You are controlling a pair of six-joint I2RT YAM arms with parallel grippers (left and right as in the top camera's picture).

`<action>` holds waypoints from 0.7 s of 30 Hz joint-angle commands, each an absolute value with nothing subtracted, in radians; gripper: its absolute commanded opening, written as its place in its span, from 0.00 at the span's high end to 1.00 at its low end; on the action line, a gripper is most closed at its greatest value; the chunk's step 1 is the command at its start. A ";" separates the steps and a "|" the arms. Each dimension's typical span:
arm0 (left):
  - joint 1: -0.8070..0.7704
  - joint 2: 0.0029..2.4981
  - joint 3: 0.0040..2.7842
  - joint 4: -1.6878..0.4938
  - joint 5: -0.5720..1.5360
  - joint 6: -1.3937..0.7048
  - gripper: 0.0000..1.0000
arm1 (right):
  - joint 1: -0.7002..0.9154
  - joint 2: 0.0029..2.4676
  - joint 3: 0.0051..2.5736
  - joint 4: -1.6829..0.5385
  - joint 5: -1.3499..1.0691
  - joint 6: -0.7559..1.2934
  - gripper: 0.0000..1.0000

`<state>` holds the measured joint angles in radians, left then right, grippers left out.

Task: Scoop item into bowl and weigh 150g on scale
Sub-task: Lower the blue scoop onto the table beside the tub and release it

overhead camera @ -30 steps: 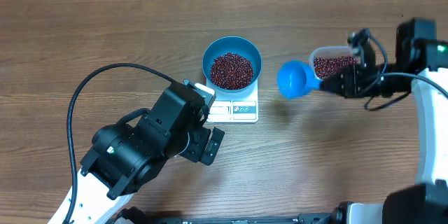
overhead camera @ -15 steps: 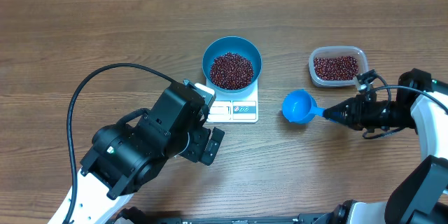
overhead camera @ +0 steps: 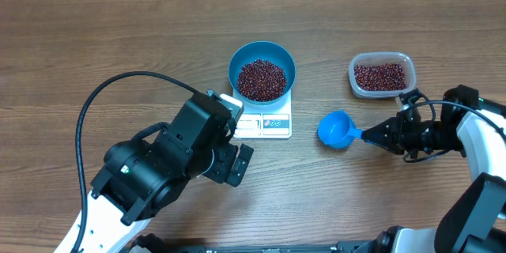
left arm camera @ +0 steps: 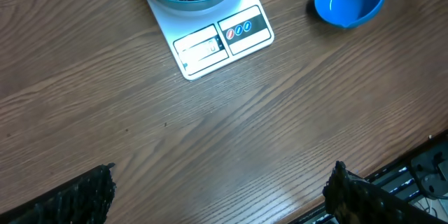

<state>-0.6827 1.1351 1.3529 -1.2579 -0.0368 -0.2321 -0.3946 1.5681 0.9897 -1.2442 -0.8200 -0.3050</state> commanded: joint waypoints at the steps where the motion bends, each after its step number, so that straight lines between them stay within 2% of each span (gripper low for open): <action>1: -0.681 1.139 1.365 -1.256 -0.033 -0.216 0.00 | -0.361 1.560 0.967 -1.225 -0.824 -0.275 0.96; 7: -0.681 1.139 1.365 -1.256 -0.033 -0.216 0.01 | -0.359 1.562 0.967 -1.207 -0.742 -0.179 0.96; 8: -0.681 1.139 1.365 -1.256 -0.033 -0.216 0.00 | -0.359 1.562 0.967 -1.200 -0.702 -0.138 0.94; 9: -0.681 1.139 1.365 -1.256 -0.033 -0.216 0.00 | -0.359 1.562 0.967 -1.193 -0.663 -0.099 0.78; 10: -0.681 1.139 1.365 -1.256 -0.033 -0.216 0.00 | -0.359 1.562 0.967 -1.190 -0.653 -0.086 0.73; 11: -0.681 1.139 1.365 -1.256 -0.033 -0.216 0.01 | -0.359 1.562 0.967 -1.186 -0.641 -0.077 0.71; 13: -0.681 1.139 1.365 -1.256 -0.033 -0.216 0.01 | -0.359 1.562 0.967 -1.181 -0.586 -0.028 0.59; 15: -0.681 1.139 1.365 -1.256 -0.033 -0.216 0.00 | -0.359 1.562 0.967 -1.179 -0.496 0.042 0.54; 19: -0.681 1.139 1.365 -1.256 -0.033 -0.216 0.00 | -0.359 1.562 0.967 -1.170 -0.490 0.042 0.37; 21: -0.681 1.139 1.365 -1.256 -0.033 -0.216 0.00 | -0.359 1.562 0.968 -1.163 -0.486 0.042 0.31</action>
